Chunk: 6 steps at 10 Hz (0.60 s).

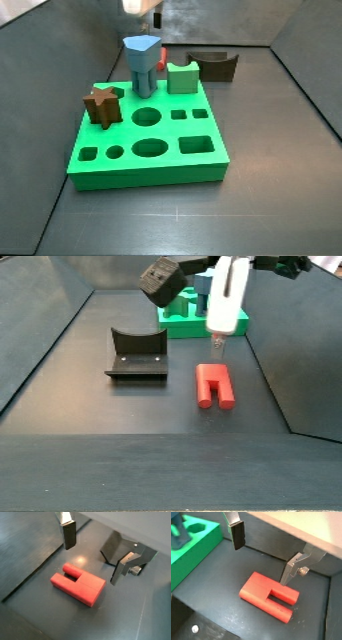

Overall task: Pick up the square-circle object. Move up. Rotate the square-circle object. Place the square-circle object on the fixture. Regrasp the square-circle object. Move to above the board. Insert the square-circle object.
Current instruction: Rotate the square-circle object.

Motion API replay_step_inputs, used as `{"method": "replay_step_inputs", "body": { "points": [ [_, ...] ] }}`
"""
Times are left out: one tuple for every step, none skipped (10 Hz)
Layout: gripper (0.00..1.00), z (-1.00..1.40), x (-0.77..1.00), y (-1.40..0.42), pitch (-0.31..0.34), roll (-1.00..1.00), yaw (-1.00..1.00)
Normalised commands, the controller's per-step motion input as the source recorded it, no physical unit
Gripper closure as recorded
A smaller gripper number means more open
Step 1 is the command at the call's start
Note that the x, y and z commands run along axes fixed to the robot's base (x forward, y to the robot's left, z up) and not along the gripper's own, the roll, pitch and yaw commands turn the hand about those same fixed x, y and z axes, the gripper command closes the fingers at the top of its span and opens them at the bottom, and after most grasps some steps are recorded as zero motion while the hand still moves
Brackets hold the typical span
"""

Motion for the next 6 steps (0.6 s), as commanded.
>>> {"method": "replay_step_inputs", "body": {
  "points": [
    [0.00, -0.04, 0.04, 0.00, -0.005, 0.00, 1.00],
    [0.00, -0.04, 0.04, 0.00, -0.005, 0.00, 1.00],
    [0.00, -0.04, 0.04, 0.00, -0.005, 0.00, 1.00],
    [0.00, -0.04, 0.04, 0.00, -0.005, 0.00, 1.00],
    [0.00, -0.04, 0.04, 0.00, -0.006, 0.00, 1.00],
    [0.00, -0.04, 0.04, 0.00, -0.006, 0.00, 1.00]
  ]
}}
